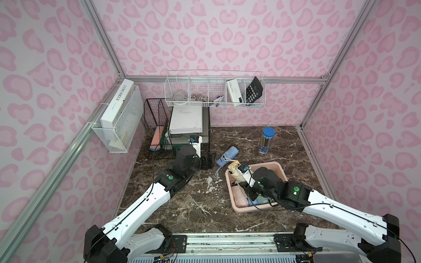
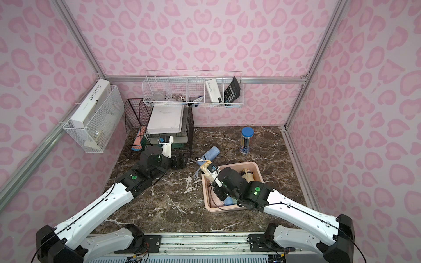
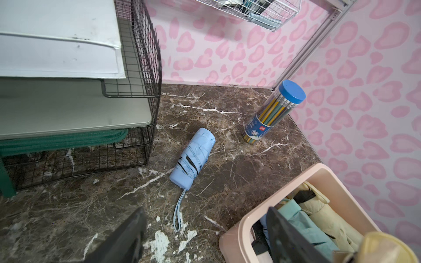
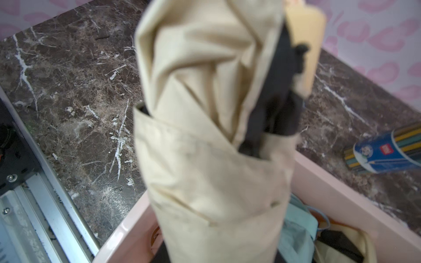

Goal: Put the umbrella into the storage box
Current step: Place the umbrella in the storage box.

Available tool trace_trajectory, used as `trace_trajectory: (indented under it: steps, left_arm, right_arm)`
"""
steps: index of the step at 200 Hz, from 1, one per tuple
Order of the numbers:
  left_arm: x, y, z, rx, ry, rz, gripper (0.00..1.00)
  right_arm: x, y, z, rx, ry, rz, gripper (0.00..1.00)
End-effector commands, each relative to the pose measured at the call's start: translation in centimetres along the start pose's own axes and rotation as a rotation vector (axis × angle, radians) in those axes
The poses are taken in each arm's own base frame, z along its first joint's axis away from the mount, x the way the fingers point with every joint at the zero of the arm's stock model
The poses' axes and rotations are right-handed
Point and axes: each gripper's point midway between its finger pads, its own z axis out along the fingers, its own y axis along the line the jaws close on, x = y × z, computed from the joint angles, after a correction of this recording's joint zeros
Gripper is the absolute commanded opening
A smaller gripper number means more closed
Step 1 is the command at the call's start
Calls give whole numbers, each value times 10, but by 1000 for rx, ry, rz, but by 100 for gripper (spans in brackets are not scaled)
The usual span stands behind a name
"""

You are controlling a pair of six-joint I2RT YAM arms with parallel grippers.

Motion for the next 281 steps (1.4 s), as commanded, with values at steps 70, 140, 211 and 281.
trace_trajectory:
  steps: [70, 140, 211, 281]
  left_arm:
    - [12, 33, -5, -167, 8, -124, 82]
    - [20, 44, -8, -215, 17, -158, 82]
    - [25, 50, -11, -251, 33, -166, 82]
    - [27, 53, -11, -265, 39, -155, 81]
  right_arm:
    - [33, -7, 15, 82, 165, 335, 15]
    - [49, -13, 19, 91, 274, 430, 16]
    - [61, -9, 26, 60, 374, 498, 18]
    - [67, -7, 40, 36, 430, 520, 20]
